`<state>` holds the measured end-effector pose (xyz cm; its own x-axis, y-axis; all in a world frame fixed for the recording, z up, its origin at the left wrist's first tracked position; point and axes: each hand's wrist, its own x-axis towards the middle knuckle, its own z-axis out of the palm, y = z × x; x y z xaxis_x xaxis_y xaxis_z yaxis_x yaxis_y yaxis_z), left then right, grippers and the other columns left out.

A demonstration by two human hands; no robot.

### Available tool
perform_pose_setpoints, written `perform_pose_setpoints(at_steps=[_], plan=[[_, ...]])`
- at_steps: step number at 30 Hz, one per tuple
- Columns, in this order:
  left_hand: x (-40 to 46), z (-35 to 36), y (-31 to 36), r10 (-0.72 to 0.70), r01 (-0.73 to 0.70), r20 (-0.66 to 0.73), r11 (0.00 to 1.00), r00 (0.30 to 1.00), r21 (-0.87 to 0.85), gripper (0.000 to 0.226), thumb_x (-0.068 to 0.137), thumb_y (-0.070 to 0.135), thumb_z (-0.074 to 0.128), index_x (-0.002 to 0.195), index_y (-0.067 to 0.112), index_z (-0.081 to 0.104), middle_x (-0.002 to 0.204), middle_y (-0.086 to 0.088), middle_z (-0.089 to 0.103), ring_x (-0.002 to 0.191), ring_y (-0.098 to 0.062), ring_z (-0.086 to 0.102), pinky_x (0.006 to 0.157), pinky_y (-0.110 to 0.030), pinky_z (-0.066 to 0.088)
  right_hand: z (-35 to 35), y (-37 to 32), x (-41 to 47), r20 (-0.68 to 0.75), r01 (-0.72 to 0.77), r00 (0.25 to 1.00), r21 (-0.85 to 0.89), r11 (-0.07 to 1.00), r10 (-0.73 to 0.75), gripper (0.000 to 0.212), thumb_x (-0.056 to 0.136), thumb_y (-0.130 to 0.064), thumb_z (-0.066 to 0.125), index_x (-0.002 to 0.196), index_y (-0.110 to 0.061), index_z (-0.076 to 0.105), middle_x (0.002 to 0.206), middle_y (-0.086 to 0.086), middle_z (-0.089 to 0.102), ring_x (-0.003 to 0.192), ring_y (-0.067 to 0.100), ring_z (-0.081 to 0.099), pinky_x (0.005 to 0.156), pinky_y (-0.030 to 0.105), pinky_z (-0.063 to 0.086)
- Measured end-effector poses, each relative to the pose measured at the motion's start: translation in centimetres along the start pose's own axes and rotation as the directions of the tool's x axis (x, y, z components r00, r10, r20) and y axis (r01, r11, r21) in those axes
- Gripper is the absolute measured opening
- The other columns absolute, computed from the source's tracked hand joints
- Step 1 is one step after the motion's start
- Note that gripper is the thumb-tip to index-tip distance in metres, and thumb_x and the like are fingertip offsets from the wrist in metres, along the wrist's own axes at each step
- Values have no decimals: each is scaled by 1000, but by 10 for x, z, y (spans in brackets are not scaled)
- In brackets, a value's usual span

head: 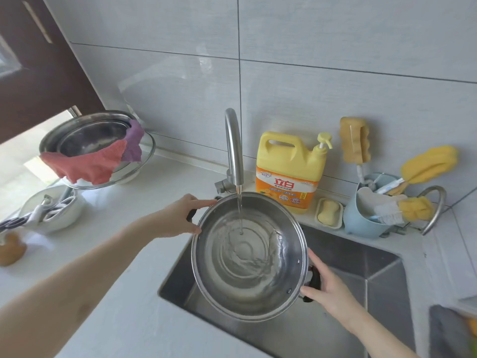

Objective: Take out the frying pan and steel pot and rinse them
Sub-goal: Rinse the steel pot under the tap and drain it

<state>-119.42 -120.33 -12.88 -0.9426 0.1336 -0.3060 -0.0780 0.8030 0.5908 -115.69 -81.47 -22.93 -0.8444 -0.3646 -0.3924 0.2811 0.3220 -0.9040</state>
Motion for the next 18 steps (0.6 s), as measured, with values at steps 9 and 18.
perform_pose_setpoints(at_steps=[9,18], plan=[[4,37,-17,28,-64,-175,977,984,-205,88,81,8,75,118,77,35,113,6,43,76,-12,50,78,-30,51,-53,-50,8,-79,180,972,-348,920,-220,91,75,-16,82,140,-56,32,140,-25,45,129,-4,41,103,21,41],[1,51,-2,-83,189,302,921,950,-340,68,84,13,70,130,56,45,106,0,63,78,-12,64,68,-26,55,-95,-85,-4,176,-180,958,-255,950,228,68,80,-3,71,126,-50,54,115,4,66,83,15,63,61,25,51]])
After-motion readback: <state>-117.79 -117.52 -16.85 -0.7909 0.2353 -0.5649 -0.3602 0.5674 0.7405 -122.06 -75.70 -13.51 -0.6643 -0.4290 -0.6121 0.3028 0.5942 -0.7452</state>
